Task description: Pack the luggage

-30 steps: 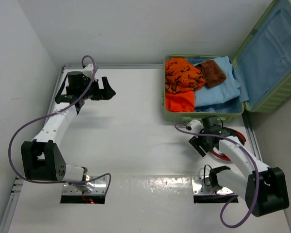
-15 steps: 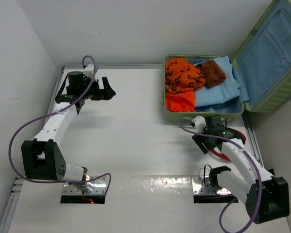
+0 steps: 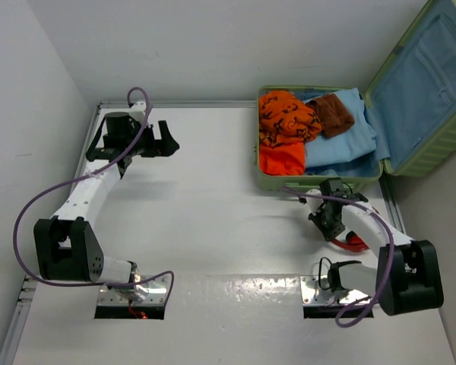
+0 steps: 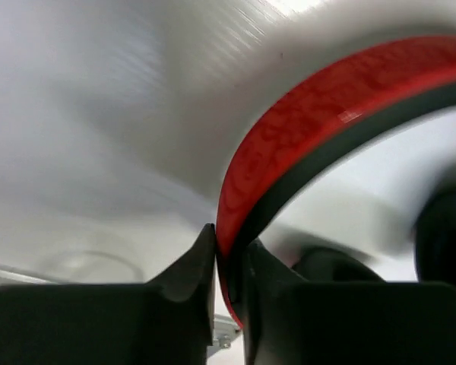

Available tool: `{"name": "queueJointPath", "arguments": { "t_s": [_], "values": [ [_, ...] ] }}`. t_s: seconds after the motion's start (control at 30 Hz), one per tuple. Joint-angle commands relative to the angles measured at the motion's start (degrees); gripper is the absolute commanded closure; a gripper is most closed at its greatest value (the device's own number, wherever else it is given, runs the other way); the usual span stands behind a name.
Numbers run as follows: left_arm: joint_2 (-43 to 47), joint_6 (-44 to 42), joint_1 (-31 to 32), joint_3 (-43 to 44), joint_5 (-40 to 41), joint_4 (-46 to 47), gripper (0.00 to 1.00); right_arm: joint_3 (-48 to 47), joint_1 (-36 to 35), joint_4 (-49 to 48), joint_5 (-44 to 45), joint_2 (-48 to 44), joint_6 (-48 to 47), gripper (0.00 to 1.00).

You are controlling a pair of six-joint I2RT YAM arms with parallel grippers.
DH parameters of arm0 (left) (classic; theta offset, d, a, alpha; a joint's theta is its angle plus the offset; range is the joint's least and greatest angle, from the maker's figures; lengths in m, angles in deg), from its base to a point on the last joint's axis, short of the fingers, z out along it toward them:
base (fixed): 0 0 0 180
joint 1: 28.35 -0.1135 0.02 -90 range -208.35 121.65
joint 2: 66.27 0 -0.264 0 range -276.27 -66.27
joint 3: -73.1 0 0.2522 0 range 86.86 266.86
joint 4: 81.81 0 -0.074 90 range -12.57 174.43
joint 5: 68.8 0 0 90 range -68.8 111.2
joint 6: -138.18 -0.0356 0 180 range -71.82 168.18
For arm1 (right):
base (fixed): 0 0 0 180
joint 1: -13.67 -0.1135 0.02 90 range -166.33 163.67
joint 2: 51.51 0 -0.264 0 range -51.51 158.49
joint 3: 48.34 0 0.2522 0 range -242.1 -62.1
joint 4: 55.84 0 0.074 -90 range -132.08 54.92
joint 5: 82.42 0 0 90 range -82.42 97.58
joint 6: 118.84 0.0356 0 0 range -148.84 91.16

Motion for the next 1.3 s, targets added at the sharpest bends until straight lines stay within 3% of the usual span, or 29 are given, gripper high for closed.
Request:
{"name": "queueJointPath", "arguments": {
  "t_s": [0.0, 0.03, 0.1, 0.2, 0.3, 0.4, 0.6, 0.8, 0.93, 0.97, 1.0, 1.1, 1.13, 1.2, 1.27],
  "values": [
    [1.1, -0.8, -1.0, 1.9, 0.1, 0.8, 0.00, -5.8, -2.8, 7.5, -4.4, -6.8, 0.2, 0.90],
    [1.1, -0.8, -1.0, 1.9, 0.1, 0.8, 0.00, -9.2, -4.3, 9.3, -5.9, -7.8, 0.9, 0.99],
    [0.5, -0.8, -1.0, 1.9, -0.4, 0.8, 0.00, -12.2, -8.4, 15.5, -9.7, -11.9, 3.2, 1.00],
    [-0.9, -0.3, -1.0, 1.9, -1.7, 1.3, 0.00, -18.8, -14.6, 17.4, -9.7, -15.2, 8.2, 1.00],
    [-2.2, 0.3, 0.4, 2.6, -2.3, 1.3, 0.00, -25.4, -21.7, 18.8, -3.6, -13.2, 8.0, 1.00],
    [-2.2, 0.3, 1.0, 3.3, -2.9, 1.3, 0.00, -30.8, -23.8, 16.7, 3.5, -10.6, 4.8, 1.00],
    [-1.7, 0.3, 2.0, 2.7, -1.8, 2.4, 0.00, -38.8, -16.7, 4.5, 6.4, -0.9, -5.4, 1.00],
    [-2.2, 0.9, 2.0, 2.2, -1.8, 2.4, 0.00, -45.7, -3.8, -3.3, -1.9, 14.1, -7.7, 1.00],
    [-2.2, -0.2, 2.0, 2.2, 0.2, 2.4, 0.00, -49.2, -0.6, -4.9, -4.5, 22.1, -7.9, 1.00],
    [-2.2, -0.2, 2.0, 2.8, 0.2, 2.4, 0.00, -49.0, 0.2, -5.4, -4.3, 24.5, -8.0, 0.97],
    [-1.7, -0.8, 2.0, 2.8, 0.2, 1.9, 0.00, -48.7, 0.2, -5.8, -4.4, 25.1, -8.2, 0.80],
    [-1.0, -1.3, 1.5, 3.4, 1.1, 1.3, 0.00, -47.8, 0.7, -6.7, -3.2, 26.0, -8.5, 0.51],
    [-1.0, -1.3, 1.5, 3.4, 1.6, 1.3, 0.00, -48.1, 0.9, -7.6, -1.6, 25.7, -8.5, 0.32],
    [-0.5, -0.8, 1.5, 3.4, 2.3, 0.7, 0.00, -49.5, 1.2, -5.7, -1.6, 24.0, -7.4, 0.12],
    [-0.5, -0.3, 1.5, 4.0, 1.7, 0.2, 0.00, -54.7, 1.2, -2.1, -2.5, 22.6, -5.0, 0.08]
  ]
}}
